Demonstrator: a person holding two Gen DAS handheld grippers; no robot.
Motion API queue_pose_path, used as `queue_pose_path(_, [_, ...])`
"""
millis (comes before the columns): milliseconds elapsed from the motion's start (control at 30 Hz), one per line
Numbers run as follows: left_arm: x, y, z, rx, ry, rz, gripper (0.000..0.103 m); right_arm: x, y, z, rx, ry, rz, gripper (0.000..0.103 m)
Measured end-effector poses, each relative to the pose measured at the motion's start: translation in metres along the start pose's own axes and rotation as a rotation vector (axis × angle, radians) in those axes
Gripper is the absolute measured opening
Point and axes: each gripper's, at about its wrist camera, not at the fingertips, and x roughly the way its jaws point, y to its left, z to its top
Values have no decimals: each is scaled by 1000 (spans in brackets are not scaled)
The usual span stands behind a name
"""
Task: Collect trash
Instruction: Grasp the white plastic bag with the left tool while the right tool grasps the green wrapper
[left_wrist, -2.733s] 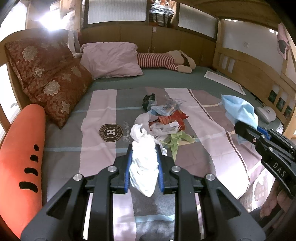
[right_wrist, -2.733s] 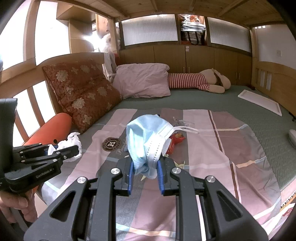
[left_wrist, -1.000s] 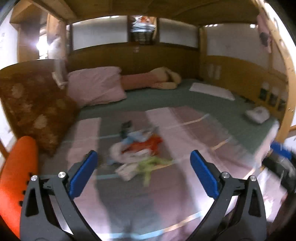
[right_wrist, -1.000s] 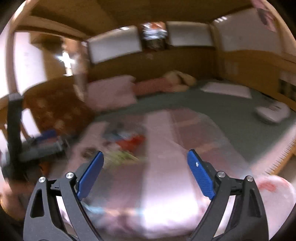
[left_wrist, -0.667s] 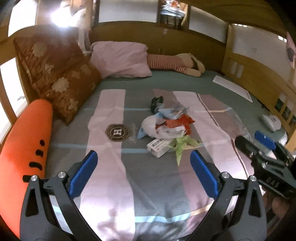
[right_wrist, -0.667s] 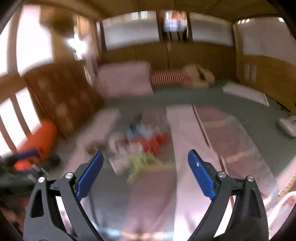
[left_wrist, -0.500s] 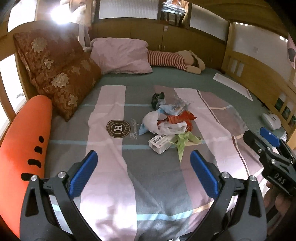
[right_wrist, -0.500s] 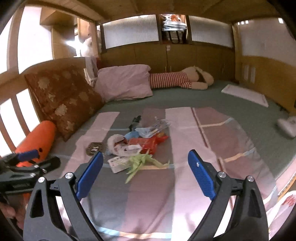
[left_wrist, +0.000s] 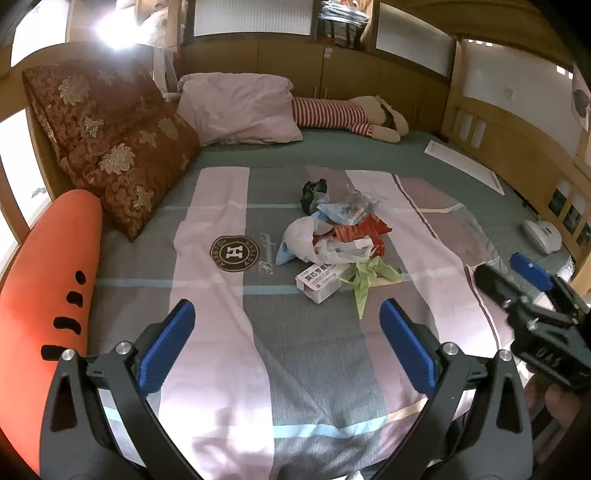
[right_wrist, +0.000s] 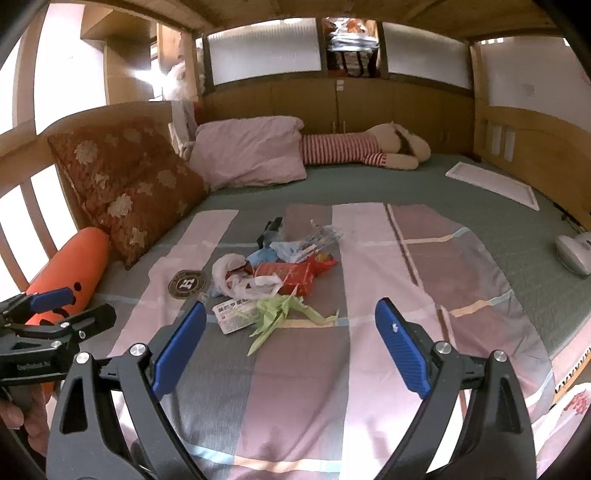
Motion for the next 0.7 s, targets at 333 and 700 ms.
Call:
queue_pose_path(333, [40,5,41,-6,9,-19,100,119,14,-5,88,310,100,82])
queue_pose_path(700, [158,-5,66,17,127,-43,99,194,-7,-18,176,450,118,26])
